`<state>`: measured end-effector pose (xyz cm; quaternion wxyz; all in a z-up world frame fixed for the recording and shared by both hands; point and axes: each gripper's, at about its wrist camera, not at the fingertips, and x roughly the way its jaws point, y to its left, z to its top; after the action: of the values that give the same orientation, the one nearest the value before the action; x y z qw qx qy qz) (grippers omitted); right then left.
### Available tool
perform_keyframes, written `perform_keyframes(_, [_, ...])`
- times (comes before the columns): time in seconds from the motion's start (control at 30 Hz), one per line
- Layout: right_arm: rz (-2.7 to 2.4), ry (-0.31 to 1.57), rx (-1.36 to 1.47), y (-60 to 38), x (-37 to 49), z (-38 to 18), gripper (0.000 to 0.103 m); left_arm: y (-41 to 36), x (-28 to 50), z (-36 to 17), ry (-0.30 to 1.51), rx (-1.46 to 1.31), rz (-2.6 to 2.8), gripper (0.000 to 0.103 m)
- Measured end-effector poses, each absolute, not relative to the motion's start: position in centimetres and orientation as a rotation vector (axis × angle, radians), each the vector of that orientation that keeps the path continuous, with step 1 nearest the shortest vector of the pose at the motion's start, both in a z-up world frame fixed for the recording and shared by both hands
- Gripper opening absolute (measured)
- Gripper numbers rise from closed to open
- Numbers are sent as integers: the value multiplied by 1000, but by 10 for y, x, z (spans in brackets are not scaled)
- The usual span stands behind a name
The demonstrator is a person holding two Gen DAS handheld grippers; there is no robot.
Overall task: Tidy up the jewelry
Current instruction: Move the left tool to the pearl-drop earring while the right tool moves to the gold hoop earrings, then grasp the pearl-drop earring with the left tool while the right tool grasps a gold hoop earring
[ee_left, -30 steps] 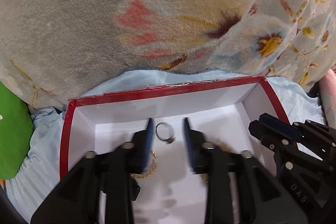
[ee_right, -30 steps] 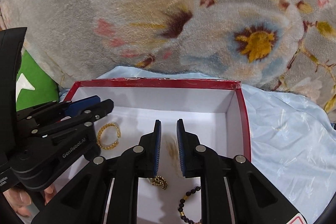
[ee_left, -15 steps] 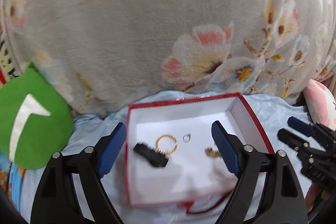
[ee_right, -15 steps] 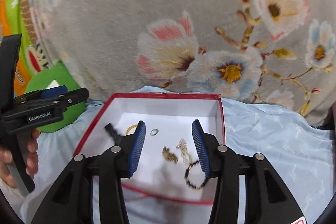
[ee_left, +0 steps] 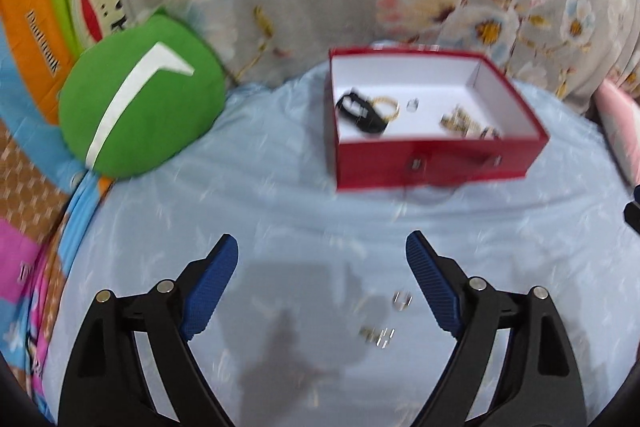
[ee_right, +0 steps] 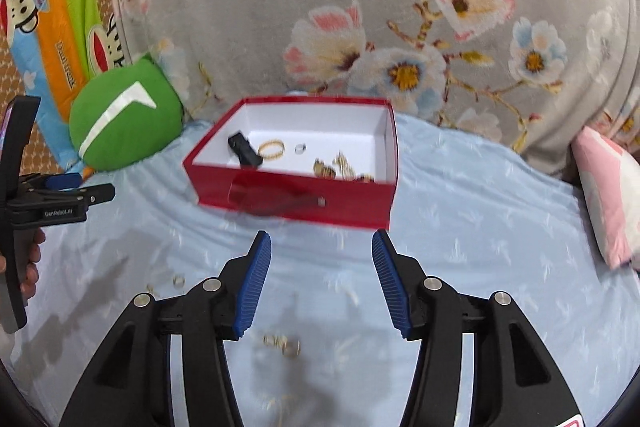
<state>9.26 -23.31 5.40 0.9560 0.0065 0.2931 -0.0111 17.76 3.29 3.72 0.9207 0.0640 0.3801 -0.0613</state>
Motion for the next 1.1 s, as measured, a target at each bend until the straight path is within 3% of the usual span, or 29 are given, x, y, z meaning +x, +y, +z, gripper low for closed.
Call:
perform_keyframes(0.3, [-1, 746, 78, -218, 74, -19, 52, 46, 142, -40, 947, 54, -90, 83])
perform_keyframes(0.57, [-21, 828, 96, -213, 90, -62, 50, 36, 142, -61, 958, 43, -81, 81])
perform_keyframes(0.67, [-29, 845, 103, -214, 95, -71, 47, 32, 148, -67, 968, 49, -81, 76])
perform_keyframes(1.1, [-17, 874, 88, -208, 115, -87, 27, 19, 162, -80, 981, 49, -107, 73])
